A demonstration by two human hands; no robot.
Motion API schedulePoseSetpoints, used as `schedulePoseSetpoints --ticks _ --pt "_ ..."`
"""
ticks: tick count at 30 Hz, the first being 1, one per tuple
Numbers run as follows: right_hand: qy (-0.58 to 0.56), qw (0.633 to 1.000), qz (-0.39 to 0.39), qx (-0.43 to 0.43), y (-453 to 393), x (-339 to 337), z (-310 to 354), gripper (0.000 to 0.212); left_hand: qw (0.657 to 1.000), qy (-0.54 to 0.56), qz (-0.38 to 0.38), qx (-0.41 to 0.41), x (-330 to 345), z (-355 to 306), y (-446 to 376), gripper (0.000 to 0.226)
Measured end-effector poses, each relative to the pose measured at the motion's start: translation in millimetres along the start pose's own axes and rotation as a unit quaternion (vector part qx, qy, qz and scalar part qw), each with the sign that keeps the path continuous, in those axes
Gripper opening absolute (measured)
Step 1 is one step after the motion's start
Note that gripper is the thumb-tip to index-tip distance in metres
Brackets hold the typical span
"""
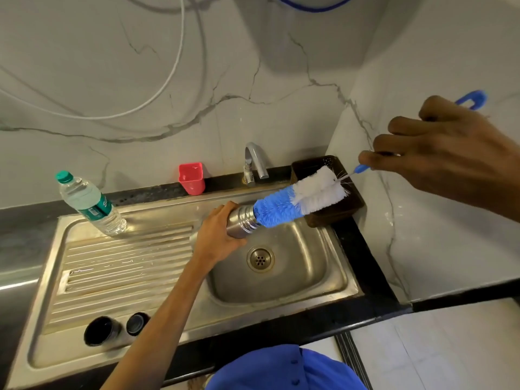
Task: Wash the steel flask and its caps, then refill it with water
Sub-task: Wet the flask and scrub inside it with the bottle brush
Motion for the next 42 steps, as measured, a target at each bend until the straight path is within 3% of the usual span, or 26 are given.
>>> schedulePoseSetpoints --ticks 4,7,12,15,17,19,21,22,26,29,32,34,36,39,42 --pt "-0.026 0.999 -0.024 -0.024 -10.0 -8.5 20.2 0.038 0.999 -0.030 0.005 0.012 0.3 -7.3 6.8 0.072" --pt "-0.044 0.999 0.003 -0.014 -19.3 -7.0 48.2 0.035 1.000 -0.017 -0.002 0.007 2.5 -18.0 6.0 0.074" --pt "-0.104 0.993 0.033 0.050 -40.2 9.4 96.2 0.016 0.999 -0.017 -0.026 0.031 5.2 -33.4 10.3 0.074" --pt "-0.195 0.975 0.045 0.096 -57.7 11.4 123.1 0.012 0.996 -0.025 -0.060 0.054 10.4 -49.5 16.1 0.074" --pt "-0.281 0.941 0.122 0.145 -65.4 22.0 134.8 0.020 0.995 -0.044 -0.070 0.062 15.9 -53.4 19.8 0.074" --pt "-0.433 0.859 0.234 0.142 -68.8 33.6 134.6 0.036 0.994 -0.073 -0.056 0.060 17.1 -47.6 21.8 0.075" --pt "-0.576 0.768 0.251 0.124 -67.7 41.9 124.7 0.039 0.995 -0.083 -0.029 0.036 14.9 -37.4 23.4 0.079" --pt "-0.596 0.756 0.245 0.115 -66.2 45.4 119.8 0.040 0.996 -0.081 -0.023 0.024 13.3 -33.2 24.1 0.081" --pt "-0.533 0.811 0.228 0.077 -55.8 39.2 112.9 0.043 0.998 -0.061 -0.002 0.020 12.3 -31.5 28.9 0.081" --pt "-0.472 0.842 0.242 0.098 -41.3 25.8 109.2 0.046 0.998 -0.059 0.020 0.010 9.9 -18.5 34.8 0.080" --pt "-0.356 0.894 0.252 0.098 -28.8 18.7 109.5 0.056 0.997 -0.077 -0.009 0.001 2.1 -8.0 44.3 0.073" --pt "-0.280 0.928 0.234 0.069 -36.8 15.2 129.1 0.038 0.996 -0.088 -0.020 0.024 5.6 -22.4 44.8 0.071" --pt "-0.288 0.933 0.209 0.054 -51.8 15.3 154.9 0.025 0.996 -0.074 -0.007 0.055 14.0 -38.2 44.3 0.072" --pt "-0.285 0.933 0.212 0.057 -44.2 19.3 151.6 0.042 0.995 -0.094 0.032 0.030 0.8 -11.9 48.6 0.076" --pt "-0.275 0.932 0.222 0.085 -20.9 17.8 129.8 0.048 0.996 -0.090 -0.007 -0.023 -27.2 29.5 64.3 0.069"
Point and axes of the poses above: each hand's wrist, its own y-axis away from the middle knuckle, its own x-axis out of the palm, z = x × y, the point moved 1 cm from there along -y, towards the middle knuckle, and after that the axes turned 13 degrees about z, right-handed, at the moved point
